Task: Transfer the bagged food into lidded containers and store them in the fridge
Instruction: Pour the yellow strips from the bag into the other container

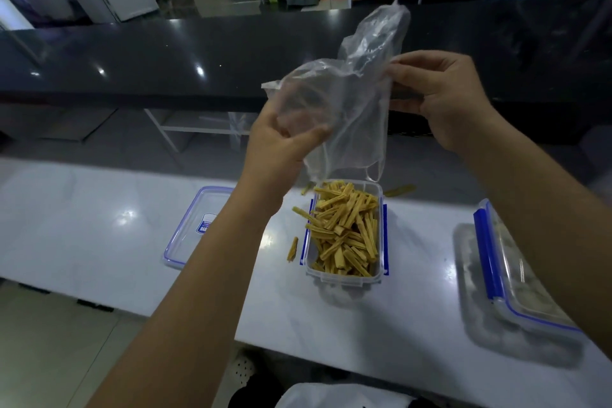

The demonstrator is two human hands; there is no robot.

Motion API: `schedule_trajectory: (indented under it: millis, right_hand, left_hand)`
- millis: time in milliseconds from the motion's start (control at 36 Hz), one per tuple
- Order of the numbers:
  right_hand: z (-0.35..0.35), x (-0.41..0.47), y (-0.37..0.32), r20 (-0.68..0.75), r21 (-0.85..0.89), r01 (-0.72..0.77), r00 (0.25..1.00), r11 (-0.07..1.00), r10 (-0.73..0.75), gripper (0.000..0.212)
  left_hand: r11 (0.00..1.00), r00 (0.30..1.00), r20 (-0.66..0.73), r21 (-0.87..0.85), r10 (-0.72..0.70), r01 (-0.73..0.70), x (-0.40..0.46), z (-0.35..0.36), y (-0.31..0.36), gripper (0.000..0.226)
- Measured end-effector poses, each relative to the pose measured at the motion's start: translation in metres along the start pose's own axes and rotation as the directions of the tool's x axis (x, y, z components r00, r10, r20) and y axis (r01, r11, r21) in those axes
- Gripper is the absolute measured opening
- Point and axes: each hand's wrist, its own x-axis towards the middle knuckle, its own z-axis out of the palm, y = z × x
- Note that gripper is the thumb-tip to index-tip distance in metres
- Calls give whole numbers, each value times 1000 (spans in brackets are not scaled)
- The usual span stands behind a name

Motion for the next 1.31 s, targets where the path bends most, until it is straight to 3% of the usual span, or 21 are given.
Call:
schedule_trajectory:
  millis: [139, 306, 417, 500, 583, 694, 861, 1056, 1167, 1306]
  right_hand:
    - [-10, -8, -6, -28, 33, 19, 999, 999, -18, 5]
    - [-23, -27, -18, -69, 70, 20, 997, 997, -15, 6]
    - [-30, -53, -32, -90, 69, 17, 996, 997, -10, 6]
    - [-35, -79, -47, -117, 80, -14, 993, 997, 23, 4]
    - [-40, -105, -62, -151, 67, -47, 987, 997, 57, 4]
    - [-56, -146, -77, -247, -4, -73, 967, 997, 70, 9]
    - [-100, -213, -97, -470, -117, -119, 881, 986, 51, 12]
    - [-180, -274, -112, -674, -234, -147, 737, 961, -52, 26]
    - [-234, -293, -116, -715, -325, -154, 686, 933, -135, 34]
    - [-313, -299, -114, -694, -515, -189, 665, 836, -277, 33]
  left_hand:
    - [994, 1000, -29, 107, 3, 0, -2, -13, -6, 45]
    - [991, 999, -37, 134, 26, -20, -5, -10, 3, 49]
    - [994, 998, 60, 109, -27, 21, -16, 0, 5, 48]
    - [996, 992, 104, 73, -65, 57, -33, 12, 4, 31]
    - [998, 996, 77, -14, -52, 53, -54, 24, 3, 11]
    - [993, 994, 112, -113, -6, 19, -81, 45, -3, 7]
    - [975, 981, 187, -224, 52, -9, -119, 102, 5, 16]
    - [979, 939, 336, -204, 72, -2, -158, 189, 20, 32]
    - [983, 903, 402, -159, 149, -91, -173, 238, 30, 38]
    - [978, 862, 461, -98, 210, -186, -165, 317, 33, 24]
